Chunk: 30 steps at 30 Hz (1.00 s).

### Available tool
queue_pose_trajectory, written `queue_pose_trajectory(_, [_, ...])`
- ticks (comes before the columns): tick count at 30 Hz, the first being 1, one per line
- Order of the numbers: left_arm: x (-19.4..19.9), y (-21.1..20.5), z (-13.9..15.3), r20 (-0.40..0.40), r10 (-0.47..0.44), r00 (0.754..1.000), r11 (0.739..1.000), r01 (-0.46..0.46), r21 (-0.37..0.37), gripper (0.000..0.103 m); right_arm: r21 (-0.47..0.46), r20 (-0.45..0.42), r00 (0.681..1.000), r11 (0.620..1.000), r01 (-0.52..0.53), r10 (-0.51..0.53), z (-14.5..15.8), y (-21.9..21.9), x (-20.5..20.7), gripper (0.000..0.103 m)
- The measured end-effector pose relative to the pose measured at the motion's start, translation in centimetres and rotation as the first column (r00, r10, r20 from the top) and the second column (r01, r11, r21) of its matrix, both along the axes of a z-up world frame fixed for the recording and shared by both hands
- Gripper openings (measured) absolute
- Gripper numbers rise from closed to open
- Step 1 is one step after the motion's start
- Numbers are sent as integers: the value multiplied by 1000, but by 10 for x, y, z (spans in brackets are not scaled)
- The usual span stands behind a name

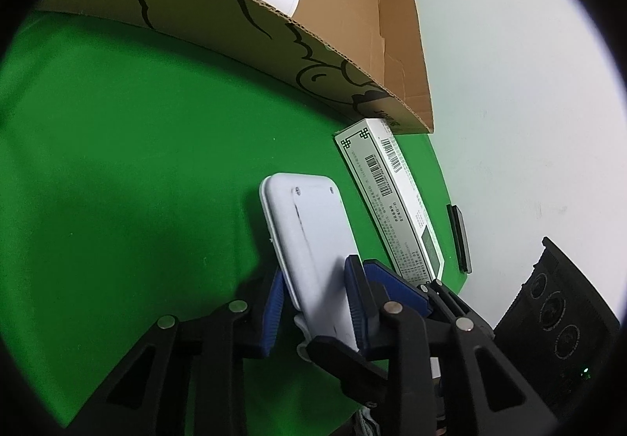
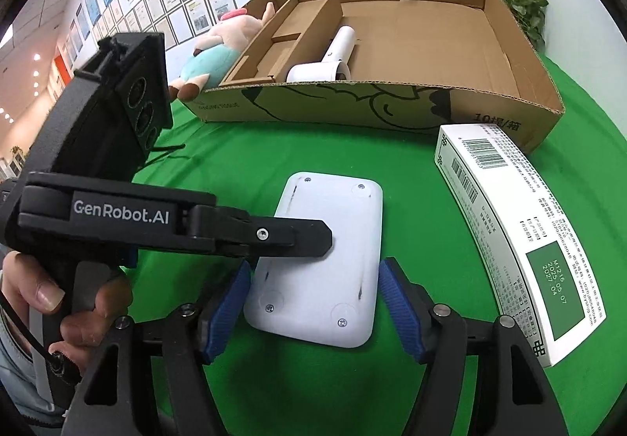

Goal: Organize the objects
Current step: 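Grasp the white rectangular device with the right tool and lift it, then carry the white device into the tray next to the hair dryer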

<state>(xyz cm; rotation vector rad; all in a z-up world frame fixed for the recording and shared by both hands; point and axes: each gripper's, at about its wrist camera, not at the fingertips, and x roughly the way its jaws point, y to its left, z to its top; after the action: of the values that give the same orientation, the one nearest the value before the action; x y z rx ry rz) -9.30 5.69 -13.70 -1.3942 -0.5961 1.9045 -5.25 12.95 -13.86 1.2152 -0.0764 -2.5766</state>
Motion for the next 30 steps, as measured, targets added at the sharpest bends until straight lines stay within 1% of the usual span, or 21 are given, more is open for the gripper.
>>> queue_pose_trajectory(2, [1,2,4,-11,-9,1000,1000,9,0,25,21,10,1000,1000,0,0,-2,-4,-1,69])
queue_pose_trajectory(3, [-4,-10,7,-19,-14,1000,1000,14,-2,25,18,13,1000,1000,5,-5,-3,-4,-2,69])
queue_pose_trajectory(5, [-2,-6,12,-44,-18,999,999,17,-28,25,-5,17,1000,1000,20,-20,-4,-1,-2,67])
queue_pose_trajectory(9, [-3,-3,15,-65,-29,997,999,27,-42,24,-4,7,999,999,33,-33,-2,0,3,66])
queue_pose_trajectory(12, [-5,3,22,-97,-36,995,998,30,-63,24,-17,1,999,999,37,-37,0,0,5,66])
queue_pose_trajectory(13, [1,-2,23,-110,-37,993,997,30,-68,24,-26,-3,999,999,39,-39,1,1,5,66])
queue_pose_trajectory(15, [0,-2,30,-132,-35,991,997,26,-69,24,-43,-22,999,998,45,-46,6,2,6,66])
queue_pose_trajectory(17, [8,-1,41,-161,-34,986,997,22,-73,24,-58,-49,998,997,45,-48,12,3,6,65])
queue_pose_trajectory(20, [8,0,57,-211,-42,977,995,21,-100,24,-63,-85,995,997,43,-48,22,1,4,65])
queue_pose_trajectory(23, [6,0,69,-244,-46,969,993,18,-115,23,-69,-110,993,997,42,-49,31,1,1,65])
queue_pose_trajectory(25, [2,4,74,-259,-42,965,994,13,-112,23,-68,-125,991,997,41,-50,37,0,-2,65])
queue_pose_trajectory(26, [1,-5,76,-264,-41,964,994,12,-111,23,-67,-136,989,997,42,-51,41,0,-4,65])
queue_pose_trajectory(30, [-2,-7,88,-292,-38,956,994,5,-113,23,-68,-161,986,997,43,-54,52,0,-6,65])
